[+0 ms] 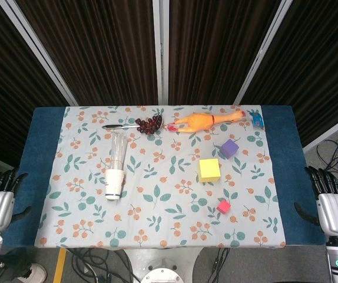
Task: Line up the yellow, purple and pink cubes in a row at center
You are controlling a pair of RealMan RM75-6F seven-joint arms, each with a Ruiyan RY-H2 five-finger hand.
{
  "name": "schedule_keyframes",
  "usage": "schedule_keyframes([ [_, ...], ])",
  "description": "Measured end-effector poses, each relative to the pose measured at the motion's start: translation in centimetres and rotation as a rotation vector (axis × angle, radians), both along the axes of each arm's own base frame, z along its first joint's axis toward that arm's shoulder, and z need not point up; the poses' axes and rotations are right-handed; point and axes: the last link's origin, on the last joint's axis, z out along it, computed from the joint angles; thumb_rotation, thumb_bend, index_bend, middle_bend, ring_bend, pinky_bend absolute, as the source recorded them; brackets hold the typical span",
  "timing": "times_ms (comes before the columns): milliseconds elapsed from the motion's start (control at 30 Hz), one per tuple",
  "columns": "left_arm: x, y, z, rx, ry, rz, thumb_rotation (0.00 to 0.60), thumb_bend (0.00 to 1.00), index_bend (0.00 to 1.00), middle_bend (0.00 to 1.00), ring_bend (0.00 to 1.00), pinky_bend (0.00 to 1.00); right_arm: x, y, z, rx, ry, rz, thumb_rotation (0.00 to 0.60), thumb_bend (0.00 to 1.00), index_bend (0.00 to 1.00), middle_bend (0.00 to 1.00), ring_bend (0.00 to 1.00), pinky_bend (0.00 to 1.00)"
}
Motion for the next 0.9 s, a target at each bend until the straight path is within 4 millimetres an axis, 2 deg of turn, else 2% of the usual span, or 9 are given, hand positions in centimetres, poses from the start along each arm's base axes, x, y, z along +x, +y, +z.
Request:
schedule_keyframes([
  [633, 0.5, -1.3, 0.4, 0.023, -0.008, -0.017, 0.6, 0.2, 0.23, 0.16, 0.1, 0.1, -0.3, 1.4, 0.6, 0.02, -0.03, 0.013, 0.6, 0.17, 0.04, 0.07, 0.0, 0.0],
  [767, 0.6, -1.3, 0.4, 0.024, -0.009, -0.023, 0.6, 0.2, 0.23, 0.16, 0.1, 0.1, 0.0, 1.1, 0.4, 0.038, -0.027, 0.031, 0.6, 0.17, 0.04, 0.08, 0.0, 0.0],
  [900, 0.6, -1.2, 0.2, 0.017, -0.012, -0.029, 0.6, 0.2, 0.23, 0.16, 0.1, 0.1, 1.1, 0.0, -0.2, 0.074, -0.02, 0.062, 0.6, 0.16, 0.05, 0.09, 0.0, 0.0],
])
